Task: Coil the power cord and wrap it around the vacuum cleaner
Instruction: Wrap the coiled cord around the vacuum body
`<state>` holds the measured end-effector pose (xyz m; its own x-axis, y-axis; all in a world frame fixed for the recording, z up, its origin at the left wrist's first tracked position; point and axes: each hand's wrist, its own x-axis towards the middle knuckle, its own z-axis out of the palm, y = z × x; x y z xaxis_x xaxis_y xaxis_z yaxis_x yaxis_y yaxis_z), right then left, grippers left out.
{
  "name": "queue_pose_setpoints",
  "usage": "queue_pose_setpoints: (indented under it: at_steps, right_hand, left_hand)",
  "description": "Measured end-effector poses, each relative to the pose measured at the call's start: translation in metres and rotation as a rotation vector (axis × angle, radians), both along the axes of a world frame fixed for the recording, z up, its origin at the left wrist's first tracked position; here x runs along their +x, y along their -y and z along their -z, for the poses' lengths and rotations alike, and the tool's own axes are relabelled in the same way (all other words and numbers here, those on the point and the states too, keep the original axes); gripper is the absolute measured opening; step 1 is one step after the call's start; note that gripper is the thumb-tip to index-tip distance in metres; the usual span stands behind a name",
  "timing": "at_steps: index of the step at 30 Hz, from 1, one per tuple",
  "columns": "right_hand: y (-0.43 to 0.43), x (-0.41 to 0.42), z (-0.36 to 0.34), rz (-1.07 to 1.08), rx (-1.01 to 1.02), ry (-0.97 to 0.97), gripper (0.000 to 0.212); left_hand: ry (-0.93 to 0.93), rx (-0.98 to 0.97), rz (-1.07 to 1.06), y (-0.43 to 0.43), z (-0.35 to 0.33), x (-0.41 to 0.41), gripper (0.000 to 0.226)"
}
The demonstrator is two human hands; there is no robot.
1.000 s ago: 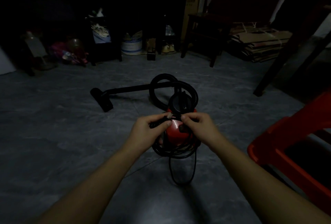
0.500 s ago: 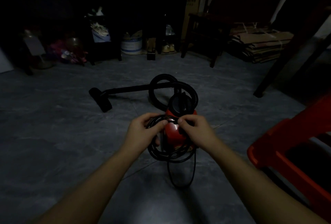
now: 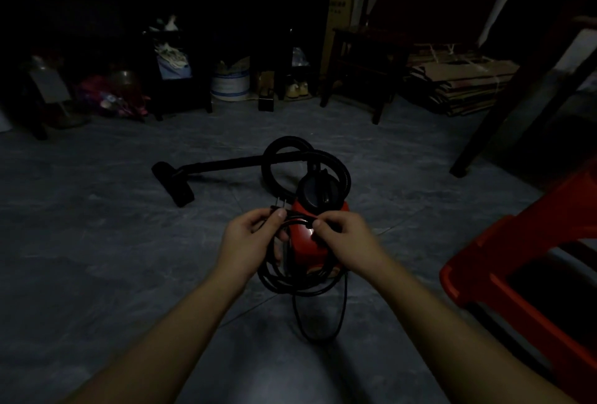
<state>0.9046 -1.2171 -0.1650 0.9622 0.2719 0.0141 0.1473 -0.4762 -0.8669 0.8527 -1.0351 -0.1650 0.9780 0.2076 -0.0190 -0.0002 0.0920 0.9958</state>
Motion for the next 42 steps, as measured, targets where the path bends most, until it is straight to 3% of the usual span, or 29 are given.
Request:
queue_pose_setpoints:
  at_steps: [10, 16, 22, 27, 31, 37, 42]
  right_hand:
    - [-0.004, -0.002, -0.014, -0.126, 0.034, 0.141, 0.021]
    - [-0.004, -0.005, -0.021, -0.307, -0.131, 0.179, 0.029]
    - [0.006, -0.001, -0.012, -0.19, -0.13, 0.221, 0.013]
    - [0.01, 0.001, -0.008, -0.151, -0.067, 0.193, 0.005]
    - [0.01, 0.003, -0.007, -0.118, 0.057, 0.051, 0.015]
    - [0.012, 0.006, 0.005, -0.069, 0.041, -0.032, 0.027]
    - [0.005, 0.006, 0.004, -0.066, 0.072, -0.098, 0.024]
  left_hand:
    - [-0.081, 0.108, 0.147, 0.005, -0.001, -0.003, 0.017]
    - [-0.194, 0.124, 0.212, -0.002, 0.004, -0.002, 0.025]
    - [-0.251, -0.009, 0.251, -0.003, 0.003, 0.003, 0.026]
    - [-0.242, -0.002, 0.304, -0.003, 0.006, 0.007, 0.03]
    - [-0.203, -0.109, 0.252, -0.005, 0.003, 0.011, 0.025]
    - [-0.193, -0.363, 0.04, -0.017, 0.002, 0.016, 0.008]
    - [-0.156, -0.52, -0.023, -0.033, 0.002, 0.019, 0.015]
